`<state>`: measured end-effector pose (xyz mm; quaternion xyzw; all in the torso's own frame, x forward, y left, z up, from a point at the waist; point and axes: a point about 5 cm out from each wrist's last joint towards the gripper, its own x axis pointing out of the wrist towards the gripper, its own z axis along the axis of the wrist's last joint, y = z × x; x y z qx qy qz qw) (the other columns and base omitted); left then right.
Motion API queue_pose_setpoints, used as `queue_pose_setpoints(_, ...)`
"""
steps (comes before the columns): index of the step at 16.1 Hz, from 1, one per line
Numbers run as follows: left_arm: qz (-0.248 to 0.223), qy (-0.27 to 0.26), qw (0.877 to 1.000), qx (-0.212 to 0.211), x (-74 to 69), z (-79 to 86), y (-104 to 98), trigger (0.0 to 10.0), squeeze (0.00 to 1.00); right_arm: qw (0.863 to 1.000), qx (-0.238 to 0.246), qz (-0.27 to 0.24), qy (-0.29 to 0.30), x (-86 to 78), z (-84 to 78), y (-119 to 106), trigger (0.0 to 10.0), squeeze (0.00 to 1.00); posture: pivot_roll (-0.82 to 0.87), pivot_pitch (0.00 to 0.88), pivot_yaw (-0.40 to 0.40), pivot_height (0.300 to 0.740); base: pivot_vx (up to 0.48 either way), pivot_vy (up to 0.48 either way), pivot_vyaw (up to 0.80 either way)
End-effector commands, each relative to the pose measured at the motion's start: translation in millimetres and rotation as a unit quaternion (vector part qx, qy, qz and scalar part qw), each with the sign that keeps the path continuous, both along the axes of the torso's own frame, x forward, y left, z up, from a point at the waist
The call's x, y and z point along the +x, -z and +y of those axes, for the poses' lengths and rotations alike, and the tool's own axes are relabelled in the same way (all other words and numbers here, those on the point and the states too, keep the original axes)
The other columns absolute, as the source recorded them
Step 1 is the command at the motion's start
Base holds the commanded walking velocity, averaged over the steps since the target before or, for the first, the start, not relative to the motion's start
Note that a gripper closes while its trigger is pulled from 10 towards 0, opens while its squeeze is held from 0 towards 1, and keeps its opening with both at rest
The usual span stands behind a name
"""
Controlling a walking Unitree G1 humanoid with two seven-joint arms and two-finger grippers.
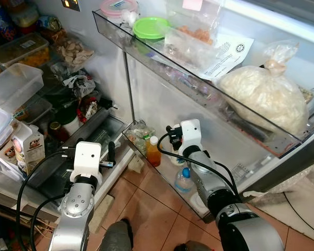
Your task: Restocking fridge
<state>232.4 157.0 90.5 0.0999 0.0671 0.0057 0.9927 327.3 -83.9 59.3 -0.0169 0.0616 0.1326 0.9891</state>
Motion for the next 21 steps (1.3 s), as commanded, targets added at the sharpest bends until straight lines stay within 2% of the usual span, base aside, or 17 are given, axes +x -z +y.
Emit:
queue_pose_setpoints(1, 0.002, 0.003, 1.000, 0.001, 1.5, -1.1, 0, 10.0, 0.00, 1.000, 0.005, -0.019, -0.002, 4.8, 3.0, -8, 10.0, 0.00, 0.21, 0.118, -0.013, 0.740, 0.000, 0.000, 0.00)
queue_pose_setpoints(4, 0.003, 0.001, 1.000, 0.001, 1.6, -1.5, 0, 10.0, 0.00, 1.000, 0.007, -0.016, -0.004, 3.8, 5.8, -7, 10.0, 0.00, 0.22, 0.119, -0.017, 0.740, 0.000, 0.000, 0.00)
queue_pose_setpoints(6, 0.006, 0.000, 1.000, 0.002, -0.4, -1.5, 0, 10.0, 0.00, 1.000, 0.015, 0.007, 0.004, 1.7, 9.2, -1, 10.0, 0.00, 0.23, 0.126, -0.018, 0.740, 0.000, 0.000, 0.00)
queue_pose_setpoints(7, 0.010, -0.001, 1.000, 0.002, -4.2, -0.8, 1, 10.0, 0.00, 0.998, 0.019, 0.058, 0.016, -2.6, 13.2, 12, 10.0, 0.00, 0.24, 0.133, -0.019, 0.740, 0.000, 0.000, 0.00)
queue_pose_setpoints(9, 0.011, -0.001, 1.000, 0.003, -8.8, 1.2, 1, 10.0, 0.00, 0.997, 0.042, 0.063, 0.023, -2.9, 16.3, 12, 10.0, 0.00, 0.24, 0.143, -0.016, 0.740, 0.000, 0.000, 0.00)
queue_pose_setpoints(11, 0.014, 0.001, 1.000, 0.003, -9.5, 2.4, 1, 10.0, 0.00, 0.997, 0.038, 0.060, 0.021, -2.6, 16.6, 11, 10.0, 0.00, 0.24, 0.146, -0.011, 0.740, 0.000, 0.000, 0.00)
queue_pose_setpoints(15, 0.012, 0.011, 1.000, 0.000, -6.3, -1.5, 0, 10.0, 0.00, 0.996, 0.028, 0.053, 0.059, 2.6, -0.1, 9, 10.0, 0.00, 0.23, 0.144, -0.009, 0.740, 0.270, 0.000, 0.00)
queue_pose_setpoints(21, 0.011, 0.011, 1.000, 0.001, -3.6, -0.8, 0, 10.0, 0.00, 0.996, 0.018, 0.045, 0.080, 8.1, -10.0, 5, 10.0, 0.00, 0.24, 0.127, -0.011, 0.740, 0.311, 0.087, 0.00)
